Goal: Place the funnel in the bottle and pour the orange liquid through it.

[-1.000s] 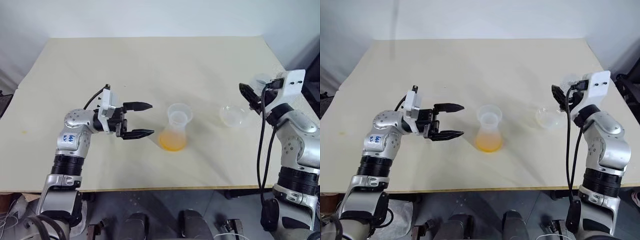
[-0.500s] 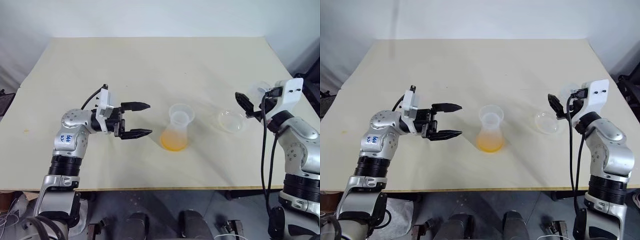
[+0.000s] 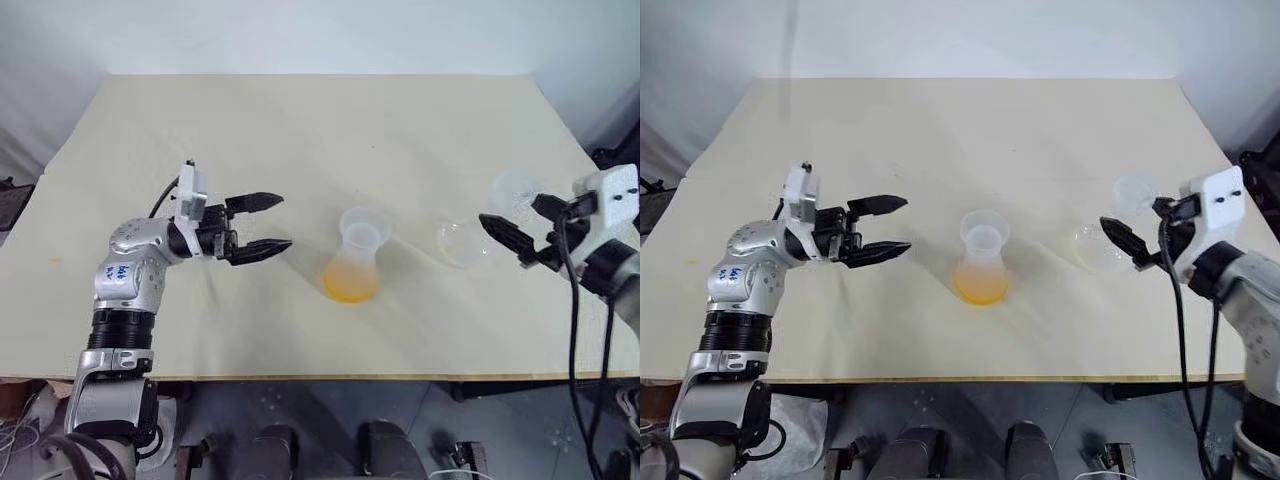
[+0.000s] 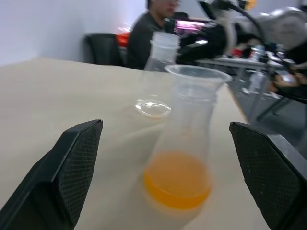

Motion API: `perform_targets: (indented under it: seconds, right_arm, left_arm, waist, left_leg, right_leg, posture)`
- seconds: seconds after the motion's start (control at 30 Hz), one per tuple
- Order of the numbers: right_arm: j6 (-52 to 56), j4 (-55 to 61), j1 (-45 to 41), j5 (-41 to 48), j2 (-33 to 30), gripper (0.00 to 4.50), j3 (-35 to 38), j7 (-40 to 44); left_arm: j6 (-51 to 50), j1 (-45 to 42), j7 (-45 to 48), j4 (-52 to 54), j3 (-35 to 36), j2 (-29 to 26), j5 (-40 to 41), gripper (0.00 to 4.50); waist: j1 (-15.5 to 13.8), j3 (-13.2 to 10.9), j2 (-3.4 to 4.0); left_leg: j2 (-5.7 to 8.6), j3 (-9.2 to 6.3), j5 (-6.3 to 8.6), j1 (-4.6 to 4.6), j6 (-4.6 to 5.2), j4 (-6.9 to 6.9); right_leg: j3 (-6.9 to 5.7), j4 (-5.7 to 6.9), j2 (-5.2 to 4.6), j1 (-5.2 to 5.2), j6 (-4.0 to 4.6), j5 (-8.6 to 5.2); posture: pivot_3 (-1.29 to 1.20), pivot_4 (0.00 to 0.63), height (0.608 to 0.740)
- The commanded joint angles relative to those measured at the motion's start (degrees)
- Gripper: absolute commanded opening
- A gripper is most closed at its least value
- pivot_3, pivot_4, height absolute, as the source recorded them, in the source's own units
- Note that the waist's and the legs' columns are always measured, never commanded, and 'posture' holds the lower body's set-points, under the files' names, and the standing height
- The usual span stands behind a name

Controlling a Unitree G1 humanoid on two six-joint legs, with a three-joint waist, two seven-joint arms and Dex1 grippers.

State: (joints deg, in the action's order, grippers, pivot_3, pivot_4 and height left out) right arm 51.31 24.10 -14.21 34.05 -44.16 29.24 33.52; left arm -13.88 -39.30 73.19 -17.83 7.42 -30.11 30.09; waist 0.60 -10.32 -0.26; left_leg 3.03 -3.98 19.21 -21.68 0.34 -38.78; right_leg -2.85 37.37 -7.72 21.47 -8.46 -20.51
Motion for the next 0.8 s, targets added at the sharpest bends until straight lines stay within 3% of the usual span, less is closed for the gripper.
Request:
perform_targets:
  seconds: [0.03,0.23,0.4,0.6,0.8]
  right_arm:
    - [0.3,2.2,2.5,2.1,-2.6,4.46,4.6,1.7]
    - [-3.0,-0.1,8.9,1.4,-6.8,4.46,8.4,6.9]
    - [-15.6,2.5,19.1,3.3,-6.9,4.46,12.7,22.8]
    - [-28.0,-7.0,19.6,3.2,-7.0,4.46,9.6,36.0]
    - [-35.2,-13.4,17.9,2.8,-6.9,4.46,6.5,42.0]
  left_arm:
    - [-1.1,0.4,-0.6,0.5,1.8,-1.2,1.2,4.5]
    - [0.2,1.5,0.6,-0.7,1.9,-2.2,0.1,4.5]
    - [0.8,4.2,4.9,-0.6,3.1,-5.5,1.0,4.5]
    - [3.0,6.9,7.9,-2.0,4.1,-8.3,0.6,4.5]
    - [2.5,9.4,8.8,-1.1,5.9,-9.4,2.0,4.5]
  waist:
    - [-0.2,0.0,0.0]
    - [-0.6,0.0,-0.01]
    - [-0.6,0.0,-0.01]
    - [-0.5,0.0,-0.02]
    - [-0.6,0.0,-0.02]
  left_leg:
    - [0.0,0.02,0.0,0.0,0.0,0.0]
    - [0.01,0.07,0.01,0.0,0.01,-0.01]
    - [0.0,0.08,0.01,0.0,0.02,0.04]
    - [-0.16,0.14,0.01,0.2,0.02,0.03]
    - [-0.14,0.02,0.02,0.35,0.04,0.05]
  right_leg:
    - [0.01,-0.02,0.0,0.0,0.0,0.0]
    - [0.02,-0.04,-0.01,-0.01,0.0,0.0]
    - [0.0,-0.14,0.02,-0.06,0.0,0.0]
    - [-0.05,-0.48,0.13,-0.42,0.0,0.0]
    - [-0.14,-0.73,0.09,-0.7,-0.01,0.0]
  posture:
    - [0.0,0.15,0.74]
    - [0.0,0.15,0.74]
    - [0.0,0.15,0.74]
    - [0.0,0.15,0.74]
    - [0.0,0.15,0.74]
